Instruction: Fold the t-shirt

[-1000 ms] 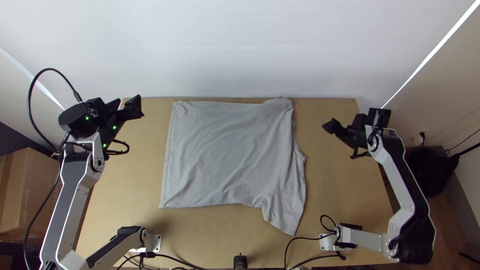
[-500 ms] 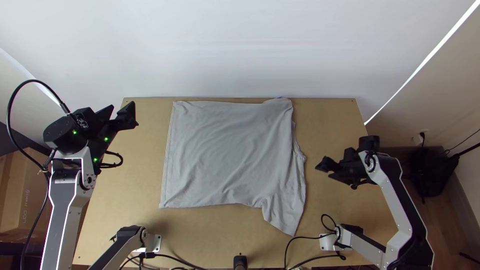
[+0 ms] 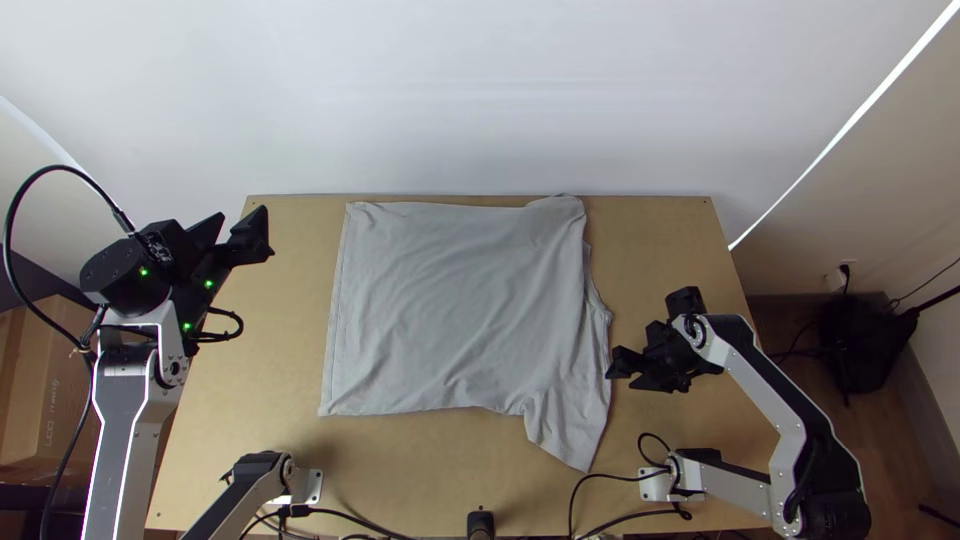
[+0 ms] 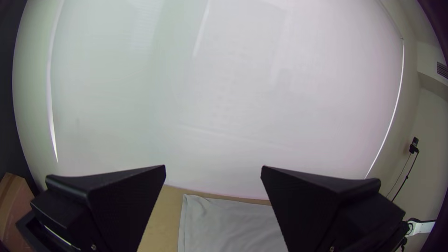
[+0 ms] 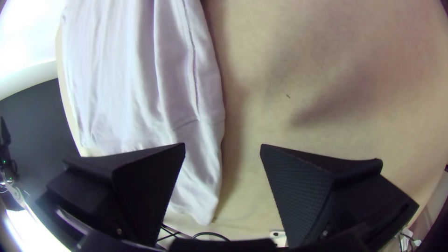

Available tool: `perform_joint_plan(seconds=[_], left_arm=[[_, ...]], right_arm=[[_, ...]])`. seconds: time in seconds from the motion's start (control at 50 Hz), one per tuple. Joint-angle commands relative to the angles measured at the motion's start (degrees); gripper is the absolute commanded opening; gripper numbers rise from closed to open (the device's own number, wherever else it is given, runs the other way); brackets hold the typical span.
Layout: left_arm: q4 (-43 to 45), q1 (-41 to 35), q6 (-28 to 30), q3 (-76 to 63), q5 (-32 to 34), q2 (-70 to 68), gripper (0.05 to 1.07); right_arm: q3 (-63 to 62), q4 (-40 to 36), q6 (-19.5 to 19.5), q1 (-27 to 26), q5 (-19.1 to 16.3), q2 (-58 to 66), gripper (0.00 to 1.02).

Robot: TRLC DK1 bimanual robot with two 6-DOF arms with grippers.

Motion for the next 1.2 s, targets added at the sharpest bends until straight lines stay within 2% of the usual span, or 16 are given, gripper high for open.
perform_joint_plan(seconds=[0.0, 0.16, 0.22, 0.3, 0.42, 0.54, 0.58, 0.64, 0.86, 1.06, 1.18], left_arm=[[-0.2, 0.7, 0.0, -0.7, 0.3, -1.3, 1.03], [-0.8, 1.4, 0.4, -1.5, 0.3, -2.3, 1.03], [-1.2, 1.6, 0.6, -1.9, 0.3, -2.6, 1.03], [-1.6, 2.0, 1.3, -2.3, 0.3, -3.0, 1.03], [-4.6, 2.0, 3.8, -2.3, 0.4, -3.2, 1.03], [-12.8, 2.1, 10.1, -2.2, 4.1, -3.6, 1.03], [-15.9, 2.1, 13.9, -2.4, 4.5, -3.8, 1.03], [-21.1, 2.0, 19.6, -2.7, 4.8, -4.3, 1.03], [-41.2, 1.4, 42.0, -4.7, 5.6, -5.0, 1.01], [-49.0, 1.7, 51.1, -9.7, 5.5, -2.9, 1.01], [-50.2, 2.1, 55.6, -14.0, 4.4, -2.4, 1.01]], right_arm=[[-1.5, 1.3, -0.3, 1.1, -0.3, 1.5, 0.73], [-2.0, 4.0, 0.4, 2.0, -0.3, 2.7, 0.73], [-2.2, 5.6, 0.4, 2.1, -0.3, 3.3, 0.69], [-3.0, 7.3, 0.6, 2.6, -0.3, 4.1, 0.68], [-3.3, 8.7, 0.5, 3.8, 0.2, 4.9, 0.5], [-4.0, 9.9, 0.0, 4.5, 0.9, 4.7, 0.34], [-4.0, 10.6, -0.2, 4.5, 1.4, 4.5, 0.24], [-4.4, 13.1, -0.2, 4.4, 2.4, 3.5, 0.02], [-5.4, 14.9, -0.1, 3.9, 2.4, 1.7, 0.02], [-5.5, 14.9, -0.2, 3.7, 2.4, 1.2, 0.02], [-5.8, 14.9, -0.1, 3.7, 2.4, 0.1, 0.02]])
